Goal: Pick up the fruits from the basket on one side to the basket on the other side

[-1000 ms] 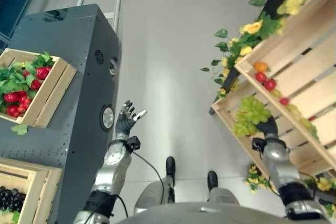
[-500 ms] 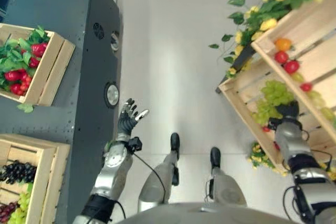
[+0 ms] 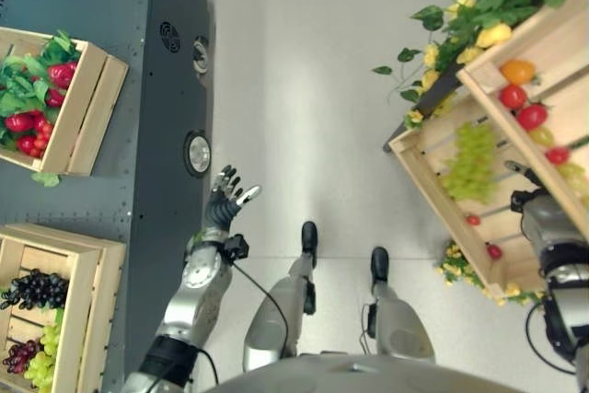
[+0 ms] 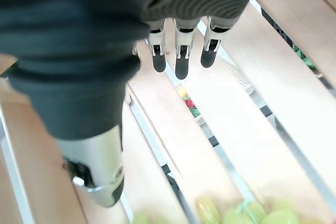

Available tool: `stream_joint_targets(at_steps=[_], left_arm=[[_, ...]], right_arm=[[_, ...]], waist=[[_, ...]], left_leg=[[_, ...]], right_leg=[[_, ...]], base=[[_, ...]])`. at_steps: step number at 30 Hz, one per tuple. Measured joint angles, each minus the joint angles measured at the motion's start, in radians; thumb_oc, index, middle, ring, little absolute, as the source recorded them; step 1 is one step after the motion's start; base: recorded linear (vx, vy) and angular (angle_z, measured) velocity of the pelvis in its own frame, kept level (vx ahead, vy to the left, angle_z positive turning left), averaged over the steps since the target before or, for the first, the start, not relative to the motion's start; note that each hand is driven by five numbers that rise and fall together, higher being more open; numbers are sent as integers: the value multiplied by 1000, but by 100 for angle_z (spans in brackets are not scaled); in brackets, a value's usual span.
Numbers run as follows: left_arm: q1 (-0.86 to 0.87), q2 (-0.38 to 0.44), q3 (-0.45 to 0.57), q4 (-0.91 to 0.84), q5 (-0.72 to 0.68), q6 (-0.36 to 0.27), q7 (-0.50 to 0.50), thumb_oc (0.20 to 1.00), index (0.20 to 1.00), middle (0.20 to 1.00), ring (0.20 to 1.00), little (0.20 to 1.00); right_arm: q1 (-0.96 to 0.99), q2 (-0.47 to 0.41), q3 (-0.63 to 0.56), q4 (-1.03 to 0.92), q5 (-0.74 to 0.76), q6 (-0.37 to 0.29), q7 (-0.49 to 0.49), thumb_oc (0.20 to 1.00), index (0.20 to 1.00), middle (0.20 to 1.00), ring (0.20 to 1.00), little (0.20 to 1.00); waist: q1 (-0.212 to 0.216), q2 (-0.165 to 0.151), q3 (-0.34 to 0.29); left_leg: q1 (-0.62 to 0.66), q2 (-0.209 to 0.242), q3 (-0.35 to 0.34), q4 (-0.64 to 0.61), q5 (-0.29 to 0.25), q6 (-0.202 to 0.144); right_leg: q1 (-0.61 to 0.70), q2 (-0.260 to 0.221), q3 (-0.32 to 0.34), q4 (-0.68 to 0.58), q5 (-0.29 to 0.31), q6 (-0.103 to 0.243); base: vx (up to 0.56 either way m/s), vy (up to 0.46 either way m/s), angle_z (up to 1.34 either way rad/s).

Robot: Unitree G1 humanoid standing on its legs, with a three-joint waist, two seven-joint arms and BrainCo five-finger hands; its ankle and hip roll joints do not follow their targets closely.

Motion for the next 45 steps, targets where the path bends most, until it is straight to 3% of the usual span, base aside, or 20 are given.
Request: stream_joint_targets(at_steps=[6,12,19,28,33,34,35,36,38,39,40,41,42,43,44,45], left_arm=[[-2,-3,-11,1,0,0,7,1000,1000,1000,1000,1000],[-21,-36,28,3,1,0,20,1000,1000,1000,1000,1000],[-26,-62,40,4,0,-13,19,1000,1000,1000,1000,1000],[3,-89,108,13,0,-18,18,1000,1000,1000,1000,1000],[26,-98,108,19,-1,-20,14,1000,1000,1000,1000,1000],[39,-100,113,20,-3,-21,14,1000,1000,1000,1000,1000],[31,-97,114,26,-7,-21,13,1000,1000,1000,1000,1000],[8,-93,116,42,-18,-21,12,1000,1000,1000,1000,1000],[1,-100,116,71,-18,-18,11,1000,1000,1000,1000,1000],[10,-119,116,77,-18,-20,10,1000,1000,1000,1000,1000],[8,-134,111,80,-18,-21,5,1000,1000,1000,1000,1000],[21,-170,109,77,-18,-23,2,1000,1000,1000,1000,1000],[17,-178,102,81,-18,-25,-1,1000,1000,1000,1000,1000],[8,-191,94,82,-17,-25,-3,1000,1000,1000,1000,1000],[13,-197,90,75,-16,-29,-8,1000,1000,1000,1000,1000],[25,-193,92,73,-16,-35,-9,1000,1000,1000,1000,1000]], right_arm=[[63,11,-3,-148,-15,0,-4,1000,1000,1000,1000,1000],[185,114,-78,-411,-35,-39,-10,1000,1000,1000,1000,1000],[341,245,-63,-670,-36,-95,78,1000,1000,1000,1000,1000],[435,273,-12,-880,-54,-119,187,1000,1000,1000,1000,1000],[449,271,6,-909,-56,-122,209,1000,1000,1000,1000,1000],[455,275,12,-930,-57,-123,214,1000,1000,1000,1000,1000],[460,280,11,-940,-57,-123,213,1000,1000,1000,1000,1000],[466,279,12,-958,-57,-123,216,1000,1000,1000,1000,1000],[481,274,10,-971,-67,-121,217,1000,1000,1000,1000,1000],[505,249,7,-994,-82,-121,214,1000,1000,1000,1000,1000],[533,230,9,-1020,-90,-120,212,1000,1000,1000,1000,1000],[585,189,8,-1060,-94,-120,212,1000,1000,1000,1000,1000],[601,182,8,-1066,-96,-121,212,1000,1000,1000,1000,1000],[610,190,4,-1065,-100,-120,212,1000,1000,1000,1000,1000],[632,194,14,-1065,-107,-118,217,1000,1000,1000,1000,1000],[636,196,27,-1064,-114,-118,220,1000,1000,1000,1000,1000]], waist=[[-2,0,0],[-5,-3,2],[-24,-20,19],[-22,-29,29],[-20,-36,38],[-19,-31,37],[-25,-52,45],[-21,-100,67],[-31,-125,67],[-60,-111,56],[-83,-98,47],[-111,-27,0],[-116,-19,-14],[-120,2,-23],[-134,21,-47],[-127,22,-69]], left_leg=[[0,2,-1,0,2,-3],[1,2,-3,0,2,-3],[8,5,-29,1,6,-9],[9,2,-56,43,13,-19],[9,12,-54,31,69,-95],[8,30,-20,13,-1,-139],[7,28,32,20,-65,-107],[2,23,81,97,-85,-84],[14,50,149,183,-104,-109],[53,87,185,211,-101,-105],[66,125,253,234,-98,-75],[61,178,332,231,-7,19],[71,173,324,215,-23,9],[75,139,349,168,5,49],[71,134,347,127,14,61],[73,129,325,93,13,60]], right_leg=[[-1,2,0,0,1,0],[2,3,-3,0,0,-2],[22,12,-27,0,-6,-5],[65,27,-75,6,-10,-18],[82,29,-152,45,-32,-41],[87,36,-197,49,-29,-49],[87,13,-215,48,-27,-51],[84,-42,-232,59,-23,-45],[104,-100,-295,57,-17,-32],[140,-123,-342,62,-18,-15],[169,-144,-397,69,-31,14],[191,-112,-460,81,-35,22],[184,-129,-476,119,-48,39],[131,-183,-481,294,-76,33],[99,-190,-486,333,-132,47],[93,-171,-483,284,-145,56]], base=[[-2,-16,0],[-5,-50,2],[-32,-61,10],[-84,-57,18],[-156,-24,48],[-94,-10,44],[-63,31,56],[-62,54,49],[-101,70,65],[-128,80,107],[-87,105,160],[-11,49,136],[49,83,156],[39,112,160],[70,180,158],[93,194,155]])
